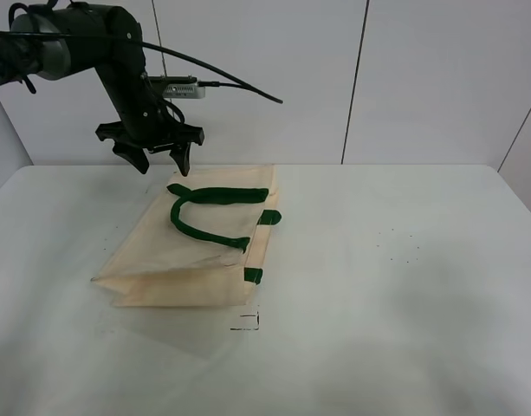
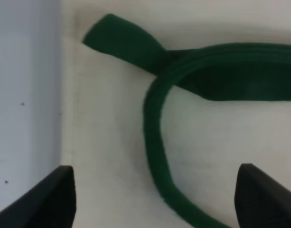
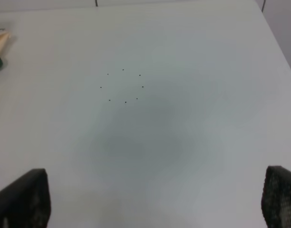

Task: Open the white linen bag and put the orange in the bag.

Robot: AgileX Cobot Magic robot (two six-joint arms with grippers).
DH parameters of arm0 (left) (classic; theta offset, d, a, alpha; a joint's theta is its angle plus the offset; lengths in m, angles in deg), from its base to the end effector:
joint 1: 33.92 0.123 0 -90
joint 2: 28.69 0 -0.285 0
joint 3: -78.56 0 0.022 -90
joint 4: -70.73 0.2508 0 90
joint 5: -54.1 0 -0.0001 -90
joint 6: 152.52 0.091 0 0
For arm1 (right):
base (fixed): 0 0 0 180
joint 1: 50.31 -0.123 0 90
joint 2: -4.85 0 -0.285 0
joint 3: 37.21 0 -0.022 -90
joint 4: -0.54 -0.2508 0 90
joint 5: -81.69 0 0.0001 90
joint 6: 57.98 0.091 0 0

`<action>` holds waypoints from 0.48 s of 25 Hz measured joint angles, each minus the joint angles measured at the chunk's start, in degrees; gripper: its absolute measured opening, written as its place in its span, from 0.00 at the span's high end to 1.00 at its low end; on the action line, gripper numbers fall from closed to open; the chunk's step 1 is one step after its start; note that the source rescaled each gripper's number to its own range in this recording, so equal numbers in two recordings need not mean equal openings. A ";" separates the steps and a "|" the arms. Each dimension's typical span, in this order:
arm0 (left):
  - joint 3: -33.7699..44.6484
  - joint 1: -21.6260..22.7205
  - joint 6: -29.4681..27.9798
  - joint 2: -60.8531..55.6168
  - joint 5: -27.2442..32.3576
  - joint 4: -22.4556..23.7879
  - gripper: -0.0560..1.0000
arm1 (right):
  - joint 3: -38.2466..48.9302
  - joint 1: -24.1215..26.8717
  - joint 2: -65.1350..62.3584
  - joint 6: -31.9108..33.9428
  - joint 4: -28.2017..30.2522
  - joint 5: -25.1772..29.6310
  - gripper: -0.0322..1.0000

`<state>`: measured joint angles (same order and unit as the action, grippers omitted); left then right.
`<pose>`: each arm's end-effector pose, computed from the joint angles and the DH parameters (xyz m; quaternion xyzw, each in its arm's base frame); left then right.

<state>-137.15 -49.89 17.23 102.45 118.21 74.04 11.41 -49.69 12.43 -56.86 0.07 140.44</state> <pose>0.4541 -0.1250 0.2506 0.0569 0.9821 -0.0132 0.1792 -0.0039 0.0007 0.2799 0.0127 0.8431 0.0064 0.5376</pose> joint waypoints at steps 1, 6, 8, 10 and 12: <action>0.00 0.61 0.00 0.00 -0.01 -0.10 0.17 | 0.00 0.00 0.00 0.00 0.00 0.00 0.02; 0.00 5.48 0.00 0.00 0.44 -0.10 0.17 | 0.00 0.00 0.00 0.00 0.00 0.00 0.02; 0.00 8.48 0.00 0.00 1.12 0.00 0.17 | 0.00 0.00 0.00 0.00 0.00 0.00 0.02; 0.00 11.36 0.00 0.00 1.88 0.13 0.17 | 0.00 0.00 0.00 0.00 0.00 0.00 0.02; 0.00 13.93 0.00 0.00 2.70 0.47 0.17 | 0.00 0.00 0.00 0.00 -0.06 0.00 0.02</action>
<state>-137.15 -35.97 17.23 102.45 120.91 74.51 11.41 -49.69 12.43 -56.86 0.00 140.44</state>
